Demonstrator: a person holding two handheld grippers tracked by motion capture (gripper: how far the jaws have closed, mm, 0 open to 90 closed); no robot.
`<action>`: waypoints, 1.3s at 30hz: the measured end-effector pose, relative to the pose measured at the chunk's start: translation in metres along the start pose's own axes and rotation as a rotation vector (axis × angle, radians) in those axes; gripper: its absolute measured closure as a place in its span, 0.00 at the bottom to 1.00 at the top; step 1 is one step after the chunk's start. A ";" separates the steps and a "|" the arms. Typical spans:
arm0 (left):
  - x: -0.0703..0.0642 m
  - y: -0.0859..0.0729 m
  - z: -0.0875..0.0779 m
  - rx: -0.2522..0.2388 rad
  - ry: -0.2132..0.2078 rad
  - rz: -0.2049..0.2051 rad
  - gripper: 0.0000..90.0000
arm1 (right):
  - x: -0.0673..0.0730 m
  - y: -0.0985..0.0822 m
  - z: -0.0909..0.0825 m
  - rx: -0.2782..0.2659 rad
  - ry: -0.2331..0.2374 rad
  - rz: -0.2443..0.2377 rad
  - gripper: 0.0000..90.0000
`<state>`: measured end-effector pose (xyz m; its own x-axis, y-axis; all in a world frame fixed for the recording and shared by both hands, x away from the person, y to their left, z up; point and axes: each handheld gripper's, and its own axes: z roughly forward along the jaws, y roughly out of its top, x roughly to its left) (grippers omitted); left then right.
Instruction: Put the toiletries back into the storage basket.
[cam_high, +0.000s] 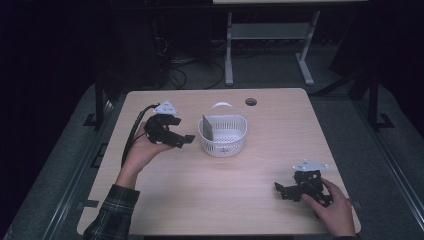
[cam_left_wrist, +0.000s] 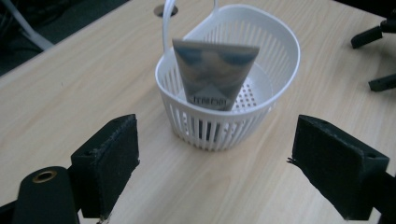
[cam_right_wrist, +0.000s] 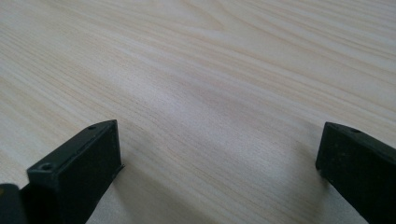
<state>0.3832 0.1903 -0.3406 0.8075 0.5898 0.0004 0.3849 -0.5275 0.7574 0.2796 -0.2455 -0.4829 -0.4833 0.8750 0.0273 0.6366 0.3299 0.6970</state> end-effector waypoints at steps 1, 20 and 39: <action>-0.001 -0.004 -0.001 0.001 0.000 -0.006 0.16 | 0.000 0.000 0.000 0.000 0.000 0.000 0.00; -0.015 -0.061 -0.013 0.007 0.021 -0.038 0.16 | 0.000 0.000 0.000 0.000 0.001 0.000 0.00; -0.026 -0.120 -0.014 0.040 0.063 -0.073 0.16 | 0.000 0.000 0.000 0.000 0.000 0.000 0.00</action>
<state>0.3094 0.2466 -0.4223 0.7476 0.6641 -0.0118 0.4601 -0.5050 0.7303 0.2796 -0.2455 -0.4829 -0.4831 0.8752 0.0273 0.6369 0.3298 0.6969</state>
